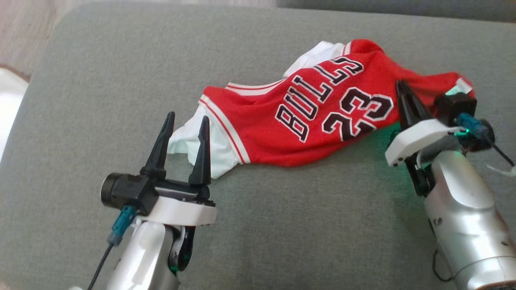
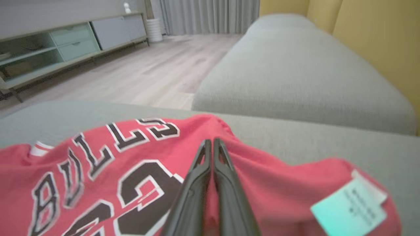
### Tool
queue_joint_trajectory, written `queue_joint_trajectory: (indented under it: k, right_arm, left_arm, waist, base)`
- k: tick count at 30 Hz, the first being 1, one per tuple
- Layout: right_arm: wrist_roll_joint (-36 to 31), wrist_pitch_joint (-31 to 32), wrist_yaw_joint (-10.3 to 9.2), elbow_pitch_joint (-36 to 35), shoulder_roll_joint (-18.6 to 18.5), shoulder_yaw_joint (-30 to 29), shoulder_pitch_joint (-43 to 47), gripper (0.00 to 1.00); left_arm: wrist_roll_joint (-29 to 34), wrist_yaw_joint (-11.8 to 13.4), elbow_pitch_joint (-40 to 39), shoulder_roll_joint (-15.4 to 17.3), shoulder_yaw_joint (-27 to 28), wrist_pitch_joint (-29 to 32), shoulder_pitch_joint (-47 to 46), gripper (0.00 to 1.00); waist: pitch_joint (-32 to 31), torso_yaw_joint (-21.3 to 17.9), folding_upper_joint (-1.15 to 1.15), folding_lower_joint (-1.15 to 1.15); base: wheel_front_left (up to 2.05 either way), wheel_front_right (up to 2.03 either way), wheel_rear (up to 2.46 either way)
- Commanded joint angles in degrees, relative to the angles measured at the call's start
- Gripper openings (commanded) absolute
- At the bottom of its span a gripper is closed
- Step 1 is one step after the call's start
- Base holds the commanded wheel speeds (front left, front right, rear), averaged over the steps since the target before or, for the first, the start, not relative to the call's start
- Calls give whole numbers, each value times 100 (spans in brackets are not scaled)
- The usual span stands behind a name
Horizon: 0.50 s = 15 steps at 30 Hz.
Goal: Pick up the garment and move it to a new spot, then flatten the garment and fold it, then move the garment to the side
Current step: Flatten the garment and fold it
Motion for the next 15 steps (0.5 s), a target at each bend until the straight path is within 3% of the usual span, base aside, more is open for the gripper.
queue_joint_trajectory:
  k: [1, 9, 15]
  right_arm:
    - [-85, -116, -4, -422, 29, 149, 0, 0]
    - [-496, -150, -4, -2463, 38, -284, 918, 0]
    - [-1159, 39, -4, -3524, 118, -616, 1529, 0]
  left_arm:
    - [53, 27, -177, 23, 253, -24, -114, 100]
    - [96, -6, -252, 23, 445, -24, 166, 100]
    - [85, -52, -338, 23, 526, -24, 330, 100]
  waist:
    - [-180, -148, 0, 0]
    - [-628, -388, 0, 0]
    - [-759, -348, 0, 0]
  base:
    - [0, 0, 0]
    - [0, 0, 0]
    - [0, 0, 0]
